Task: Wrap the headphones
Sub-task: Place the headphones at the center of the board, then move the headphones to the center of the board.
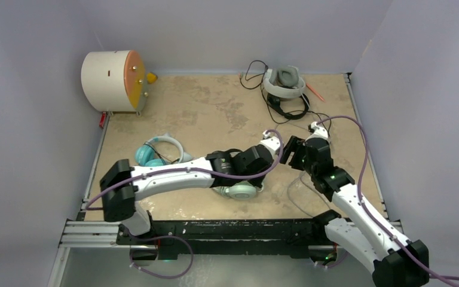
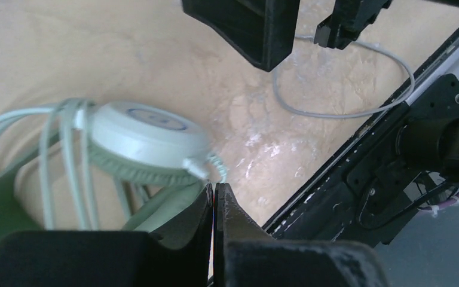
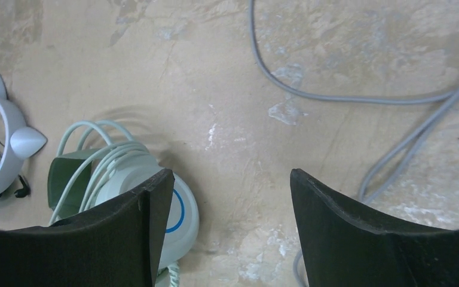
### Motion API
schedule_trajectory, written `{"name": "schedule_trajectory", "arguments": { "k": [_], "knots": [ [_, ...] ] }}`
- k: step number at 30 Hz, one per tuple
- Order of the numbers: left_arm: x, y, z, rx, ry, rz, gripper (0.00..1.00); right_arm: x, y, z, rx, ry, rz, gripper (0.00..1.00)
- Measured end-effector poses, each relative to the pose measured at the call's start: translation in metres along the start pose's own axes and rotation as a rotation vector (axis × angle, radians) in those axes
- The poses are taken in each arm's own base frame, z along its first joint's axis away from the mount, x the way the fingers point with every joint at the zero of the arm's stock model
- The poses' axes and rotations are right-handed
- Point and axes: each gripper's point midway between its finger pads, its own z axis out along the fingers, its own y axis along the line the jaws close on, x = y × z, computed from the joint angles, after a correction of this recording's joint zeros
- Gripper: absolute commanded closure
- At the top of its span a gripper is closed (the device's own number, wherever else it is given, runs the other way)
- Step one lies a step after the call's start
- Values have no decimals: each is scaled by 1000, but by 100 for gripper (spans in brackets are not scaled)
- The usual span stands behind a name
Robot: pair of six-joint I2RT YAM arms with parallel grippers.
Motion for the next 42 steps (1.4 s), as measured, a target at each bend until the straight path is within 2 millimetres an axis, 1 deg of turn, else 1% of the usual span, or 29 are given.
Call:
{"name": "schedule_trajectory", "arguments": {
  "k": [2,4,8,10,14,17,19,22,24,27,28,29,30,31,37,39,42],
  "knots": [
    [8,-11,18,32,29,0,100,-3,-6,-5,30,-19,1,27],
    [21,-21,40,61,72,5,100,-6,-13,-10,66,-38,2,26],
    [49,-31,75,77,159,16,100,-12,-22,-20,104,-84,7,27],
    [50,-37,85,90,164,17,100,-13,-35,-24,159,-96,6,27],
    [42,-48,93,104,153,4,100,-19,-47,-29,217,-131,14,27],
    [40,-49,97,87,153,-12,100,-20,-53,-30,248,-141,15,27],
    [44,-46,98,53,159,-19,100,-18,-56,-30,263,-135,13,27],
    [48,-36,97,-14,163,-39,100,-16,-57,-30,266,-127,11,27],
    [57,-23,97,-66,170,-57,100,-14,-54,-29,247,-117,13,27],
    [94,11,95,-158,249,-86,100,-14,-42,-27,195,-117,16,27],
    [105,23,91,-191,275,-90,100,-14,-40,-27,183,-114,17,27],
    [120,40,84,-228,307,-99,100,-14,-38,-27,174,-112,19,27],
    [126,52,77,-252,320,-120,100,-14,-37,-26,169,-111,20,27],
    [127,62,70,-268,321,-134,100,-14,-36,-26,166,-111,20,27],
    [138,143,21,-424,298,-306,100,-15,-31,-23,142,-107,22,27],
    [141,164,8,-465,282,-363,100,-15,-28,-23,131,-109,24,27],
    [139,182,-5,-489,252,-421,100,-14,-24,-21,111,-99,23,26]
  ]
}}
